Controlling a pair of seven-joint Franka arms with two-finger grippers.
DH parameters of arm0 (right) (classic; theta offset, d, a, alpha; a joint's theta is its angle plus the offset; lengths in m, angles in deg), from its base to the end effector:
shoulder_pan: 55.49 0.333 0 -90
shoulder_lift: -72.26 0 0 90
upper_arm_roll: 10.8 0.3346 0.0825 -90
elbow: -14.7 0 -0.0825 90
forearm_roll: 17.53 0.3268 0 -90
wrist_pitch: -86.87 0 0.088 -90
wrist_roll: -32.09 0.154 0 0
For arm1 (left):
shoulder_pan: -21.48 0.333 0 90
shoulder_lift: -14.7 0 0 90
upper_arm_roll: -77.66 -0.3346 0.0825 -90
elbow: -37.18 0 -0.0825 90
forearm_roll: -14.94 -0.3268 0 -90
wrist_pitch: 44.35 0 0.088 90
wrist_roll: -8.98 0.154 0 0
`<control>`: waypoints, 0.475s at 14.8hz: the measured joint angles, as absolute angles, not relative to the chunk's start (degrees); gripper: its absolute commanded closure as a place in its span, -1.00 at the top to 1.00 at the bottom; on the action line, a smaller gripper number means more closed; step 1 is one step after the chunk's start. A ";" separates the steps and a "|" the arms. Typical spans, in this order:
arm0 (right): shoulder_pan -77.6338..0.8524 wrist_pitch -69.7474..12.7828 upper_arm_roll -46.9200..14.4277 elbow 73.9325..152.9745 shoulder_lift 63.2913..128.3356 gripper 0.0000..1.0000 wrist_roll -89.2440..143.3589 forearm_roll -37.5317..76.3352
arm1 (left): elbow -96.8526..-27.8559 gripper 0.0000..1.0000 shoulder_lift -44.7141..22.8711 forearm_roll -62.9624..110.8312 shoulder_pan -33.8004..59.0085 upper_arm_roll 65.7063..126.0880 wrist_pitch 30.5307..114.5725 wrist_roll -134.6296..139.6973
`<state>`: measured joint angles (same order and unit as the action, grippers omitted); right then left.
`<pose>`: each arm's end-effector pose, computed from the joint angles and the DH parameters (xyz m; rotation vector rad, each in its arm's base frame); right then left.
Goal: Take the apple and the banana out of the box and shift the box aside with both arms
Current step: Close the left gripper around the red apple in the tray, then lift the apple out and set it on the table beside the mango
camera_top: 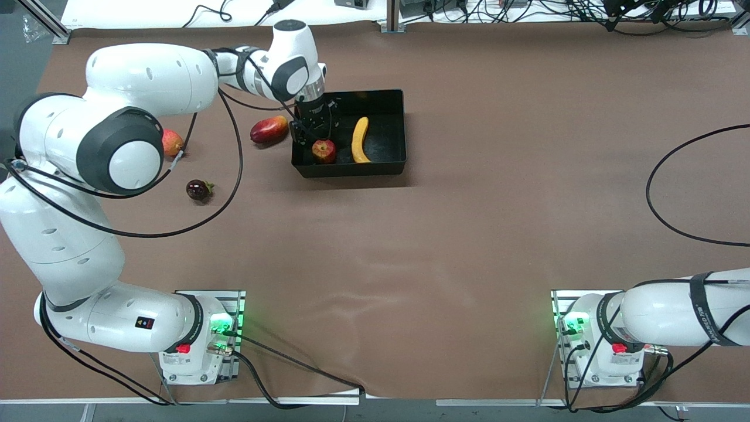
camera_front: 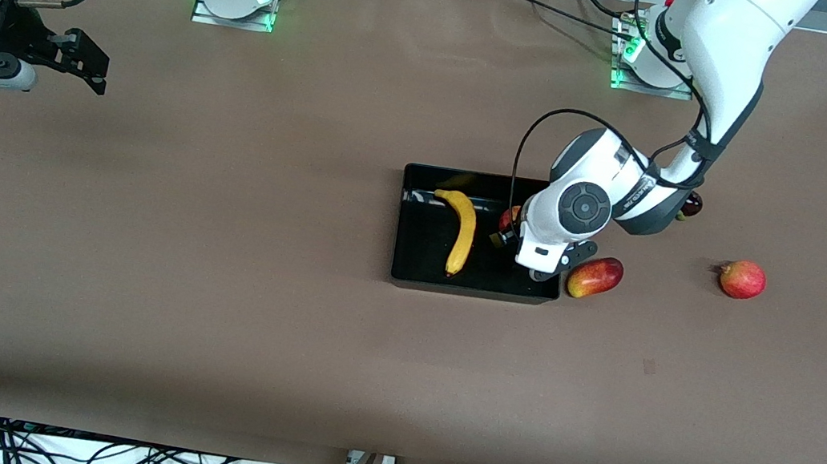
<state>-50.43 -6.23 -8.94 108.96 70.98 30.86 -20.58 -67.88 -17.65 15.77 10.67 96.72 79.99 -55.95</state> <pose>0.4913 0.0518 0.5812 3.0798 0.2238 0.0073 0.5116 -0.2828 0.2333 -2.9321 -0.9913 0.4284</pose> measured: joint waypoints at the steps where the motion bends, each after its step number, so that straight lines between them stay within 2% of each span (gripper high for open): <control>1: -50.44 -6.23 -8.94 108.96 70.98 1.00 30.86 -20.58 | -68.52 1.00 -18.12 15.65 10.67 96.72 80.59 -55.94; 3: -50.43 -6.23 -8.94 108.96 70.98 1.00 30.86 -20.58 | -69.38 0.94 -19.01 15.42 10.66 96.76 81.12 -55.94; 4: -50.43 -6.23 -8.94 108.97 70.98 1.00 30.86 -20.58 | -69.48 0.39 -19.41 15.39 10.62 96.77 81.26 -55.94; 6: -50.43 -6.23 -8.94 108.96 70.98 1.00 30.86 -20.58 | -69.55 -0.15 -19.95 15.35 10.62 96.77 81.41 -55.93; 7: -50.43 -6.23 -8.94 108.96 70.98 1.00 30.86 -20.58 | -69.54 -0.26 -19.97 15.34 10.62 96.77 81.48 -55.93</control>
